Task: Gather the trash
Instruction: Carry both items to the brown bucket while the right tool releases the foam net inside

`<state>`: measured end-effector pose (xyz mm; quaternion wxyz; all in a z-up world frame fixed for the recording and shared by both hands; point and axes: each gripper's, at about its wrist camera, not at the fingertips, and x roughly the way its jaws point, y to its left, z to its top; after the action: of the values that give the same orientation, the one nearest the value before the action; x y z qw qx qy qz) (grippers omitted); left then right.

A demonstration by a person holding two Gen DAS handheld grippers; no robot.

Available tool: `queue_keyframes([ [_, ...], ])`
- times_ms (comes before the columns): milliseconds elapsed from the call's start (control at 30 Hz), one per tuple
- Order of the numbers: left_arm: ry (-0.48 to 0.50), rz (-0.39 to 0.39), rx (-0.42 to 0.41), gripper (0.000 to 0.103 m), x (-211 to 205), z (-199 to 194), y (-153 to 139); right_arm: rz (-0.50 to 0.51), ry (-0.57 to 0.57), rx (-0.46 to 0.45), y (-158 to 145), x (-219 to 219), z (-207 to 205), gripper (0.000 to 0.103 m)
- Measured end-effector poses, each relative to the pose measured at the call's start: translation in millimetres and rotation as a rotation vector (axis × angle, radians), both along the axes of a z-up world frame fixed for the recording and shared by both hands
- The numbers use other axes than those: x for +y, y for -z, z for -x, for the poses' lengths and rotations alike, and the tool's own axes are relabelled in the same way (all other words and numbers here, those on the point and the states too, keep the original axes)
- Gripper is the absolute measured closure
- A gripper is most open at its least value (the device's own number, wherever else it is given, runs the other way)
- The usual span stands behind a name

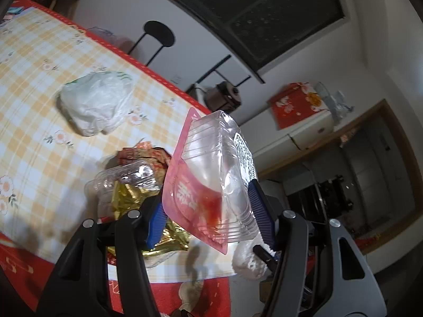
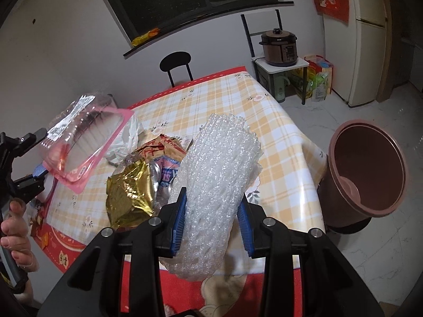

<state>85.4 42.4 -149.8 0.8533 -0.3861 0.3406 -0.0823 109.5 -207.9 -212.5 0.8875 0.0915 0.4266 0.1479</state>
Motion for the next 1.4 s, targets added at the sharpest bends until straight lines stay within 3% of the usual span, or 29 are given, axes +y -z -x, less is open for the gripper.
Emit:
queue_keyframes([
  [367, 0.127, -0.007, -0.028, 0.044, -8, -10, -3, -0.004, 0.105, -0.001, 0, 2, 31, 0.067],
  [600, 0.180, 0.006, -0.026, 0.044, -31, -21, 1, 0.001, 0.151, 0.002, 0, -22, 31, 0.067],
  [833, 0.202, -0.007, -0.039, 0.044, -88, -42, 0, 0.017, 0.192, 0.014, 7, -90, 9, 0.067],
  [967, 0.174, 0.006, -0.051, 0.044, -133, -59, -2, 0.035, 0.190, 0.039, 14, -153, -20, 0.067],
  [1167, 0.149, -0.019, -0.022, 0.044, -215, -93, 0, 0.035, 0.188, 0.065, 29, -240, -61, 0.067],
  [1400, 0.131, -0.053, 0.060, 0.044, -297, -124, 20, 0.045, 0.139, 0.107, 47, -299, -102, 0.063],
])
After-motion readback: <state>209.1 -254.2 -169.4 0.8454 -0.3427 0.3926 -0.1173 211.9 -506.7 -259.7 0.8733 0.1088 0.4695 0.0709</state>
